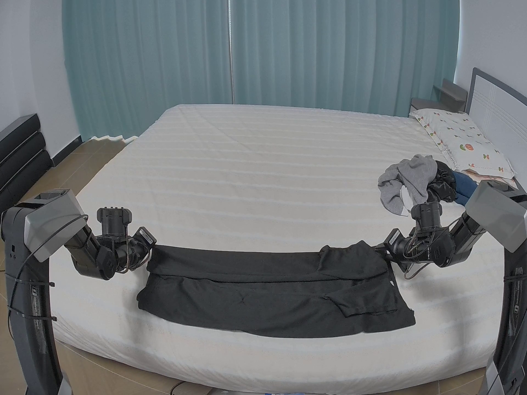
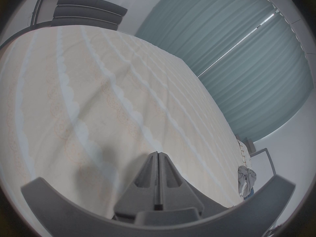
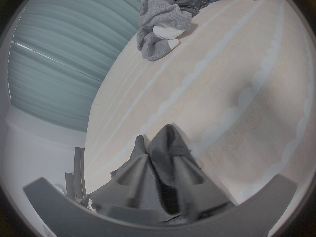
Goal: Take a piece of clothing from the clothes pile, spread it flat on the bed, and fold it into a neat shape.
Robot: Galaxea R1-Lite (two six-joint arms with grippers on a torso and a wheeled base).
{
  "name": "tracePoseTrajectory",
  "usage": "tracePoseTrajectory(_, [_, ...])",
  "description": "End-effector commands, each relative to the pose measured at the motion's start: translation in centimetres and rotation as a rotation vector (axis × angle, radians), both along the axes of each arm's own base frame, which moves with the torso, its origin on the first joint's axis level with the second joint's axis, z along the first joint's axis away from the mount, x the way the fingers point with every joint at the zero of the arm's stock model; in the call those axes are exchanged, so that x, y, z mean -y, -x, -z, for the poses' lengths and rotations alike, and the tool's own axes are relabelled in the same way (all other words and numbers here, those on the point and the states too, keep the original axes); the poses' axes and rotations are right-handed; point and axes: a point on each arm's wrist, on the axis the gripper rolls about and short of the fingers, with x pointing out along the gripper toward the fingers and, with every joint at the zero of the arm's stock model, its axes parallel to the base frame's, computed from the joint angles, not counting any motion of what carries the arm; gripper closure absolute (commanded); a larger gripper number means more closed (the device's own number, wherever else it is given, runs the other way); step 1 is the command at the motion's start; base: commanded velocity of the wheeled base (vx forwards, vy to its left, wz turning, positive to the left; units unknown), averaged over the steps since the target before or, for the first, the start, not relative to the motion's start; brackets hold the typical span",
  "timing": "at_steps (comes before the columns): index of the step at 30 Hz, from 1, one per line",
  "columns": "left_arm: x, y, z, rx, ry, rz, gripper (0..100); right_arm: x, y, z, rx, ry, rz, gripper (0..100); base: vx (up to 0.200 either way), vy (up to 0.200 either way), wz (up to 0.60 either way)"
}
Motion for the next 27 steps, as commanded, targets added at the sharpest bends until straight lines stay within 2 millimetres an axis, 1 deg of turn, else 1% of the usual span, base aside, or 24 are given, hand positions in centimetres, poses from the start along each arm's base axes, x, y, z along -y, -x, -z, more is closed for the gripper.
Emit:
tracePoseTrajectory(1, [0.0,0.0,0.1,-0.002,0.0,0.0,100,0.3,0.2,0.3,-0.012,0.003,0.009,100,0.0,0.0,0.0])
tracePoseTrajectory(6, [0.1,0.0,0.2,-0.005,0.0,0.001,100,1.2,0.3,0.1,-0.012,0.003,0.032,100,0.0,0.0,0.0])
tracePoseTrajectory(15, [0.1,0.1,0.2,-0.01,0.002,0.004,100,1.4,0.5,0.3,-0.018,0.004,0.034,100,0.0,0.0,0.0])
tracePoseTrajectory(16, [0.1,0.1,0.2,-0.008,0.003,0.005,0,1.4,0.5,0.3,-0.018,0.004,0.034,100,0.0,0.0,0.0])
tracePoseTrajectory(17, [0.1,0.1,0.2,-0.008,0.003,0.005,0,1.4,0.5,0.3,-0.019,0.003,0.033,100,0.0,0.0,0.0])
tracePoseTrajectory(18, [0.1,0.1,0.2,-0.01,0.003,0.005,0,1.4,0.5,0.2,-0.018,0.003,0.033,0,0.0,0.0,0.0])
tracePoseTrajectory(24, [-0.1,0.4,0.1,-0.016,0.004,0.001,0,1.4,1.4,-1.3,-0.002,-0.004,0.032,0,0.0,0.0,0.0])
tracePoseTrajectory(27, [-0.6,1.3,-0.4,-0.022,0.009,-0.014,0,1.5,1.9,-2.1,0.007,-0.009,0.028,0,0.0,0.0,0.0])
